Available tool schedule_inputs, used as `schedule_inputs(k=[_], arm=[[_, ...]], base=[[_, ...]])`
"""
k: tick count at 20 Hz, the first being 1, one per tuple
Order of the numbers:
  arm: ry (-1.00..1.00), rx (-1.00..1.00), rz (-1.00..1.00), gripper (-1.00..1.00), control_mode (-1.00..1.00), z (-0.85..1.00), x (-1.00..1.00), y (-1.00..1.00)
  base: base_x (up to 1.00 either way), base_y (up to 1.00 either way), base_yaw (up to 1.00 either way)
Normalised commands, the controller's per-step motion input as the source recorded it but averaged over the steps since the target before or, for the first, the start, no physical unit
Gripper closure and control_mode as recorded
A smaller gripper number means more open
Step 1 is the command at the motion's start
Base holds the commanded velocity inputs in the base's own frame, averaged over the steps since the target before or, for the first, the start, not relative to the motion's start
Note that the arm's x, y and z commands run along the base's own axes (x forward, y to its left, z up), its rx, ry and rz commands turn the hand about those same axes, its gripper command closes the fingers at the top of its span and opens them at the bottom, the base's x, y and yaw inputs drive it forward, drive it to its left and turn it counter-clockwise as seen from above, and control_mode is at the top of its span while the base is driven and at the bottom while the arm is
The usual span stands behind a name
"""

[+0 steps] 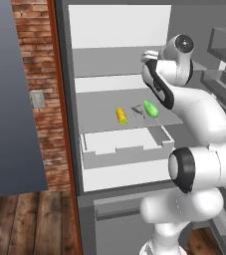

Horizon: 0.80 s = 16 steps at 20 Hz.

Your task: Place one corn and one fish in each tupperware on the nearby counter, to pack two identical lunches.

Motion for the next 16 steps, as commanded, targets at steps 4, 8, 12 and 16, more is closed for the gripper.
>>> schedule_inputs(k=[4, 8, 12, 16], arm=[[0.05, 0.0, 0.0, -1.0, -1.0, 0.0, 0.66, -0.08], [0.03, 0.0, 0.0, -1.0, -1.0, 0.0, 0.69, -0.07], [0.0, 0.0, 0.0, -1.0, -1.0, -0.11, 0.71, 0.0], [0.0, 0.0, 0.0, -1.0, -1.0, -0.04, 0.68, 0.0]], base=[[0.0, 0.0, 0.0], [0.0, 0.0, 0.0], [0.0, 0.0, 0.0], [0.0, 0.0, 0.0]])
